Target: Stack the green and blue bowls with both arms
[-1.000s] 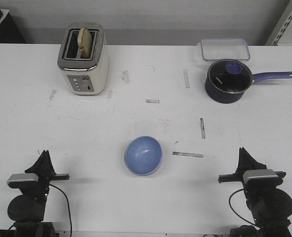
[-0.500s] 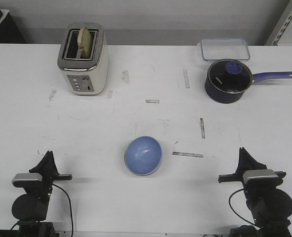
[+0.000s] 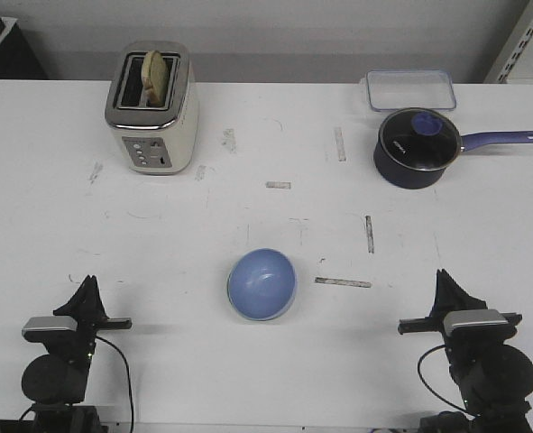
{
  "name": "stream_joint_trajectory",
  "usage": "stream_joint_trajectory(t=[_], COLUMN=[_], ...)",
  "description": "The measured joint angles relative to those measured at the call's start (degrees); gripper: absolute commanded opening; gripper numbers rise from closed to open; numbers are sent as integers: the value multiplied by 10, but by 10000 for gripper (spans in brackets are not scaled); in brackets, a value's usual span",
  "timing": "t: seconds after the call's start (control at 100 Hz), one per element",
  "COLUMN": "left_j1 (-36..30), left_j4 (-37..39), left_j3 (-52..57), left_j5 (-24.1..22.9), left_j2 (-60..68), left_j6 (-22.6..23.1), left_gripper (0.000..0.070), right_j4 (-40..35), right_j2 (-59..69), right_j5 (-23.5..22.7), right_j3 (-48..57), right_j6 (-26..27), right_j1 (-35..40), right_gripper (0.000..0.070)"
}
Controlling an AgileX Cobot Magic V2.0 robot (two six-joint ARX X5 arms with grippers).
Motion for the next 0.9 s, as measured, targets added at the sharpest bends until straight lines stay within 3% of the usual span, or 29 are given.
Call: stream_joint_trajectory(t=[0.14,0.37,0.64,0.9], left_j1=[0,0,0,0], left_j4=[0,0,0,1], left_j3=[0,0,0,0], left_j5=[0,0,0,0], left_j2=[0,0,0,0], left_j6=[0,0,0,0], left_gripper=[1,1,1,1], right_j4=[2,76,124,159], right_j2=[0,-9,-71,-157], right_j5=[0,0,-44,-47], right_j3=[0,-48,-158,-270], right_j6=[-8,-15,-14,0], right_j1=[0,-38,-116,-123], right_gripper=[1,1,1,1])
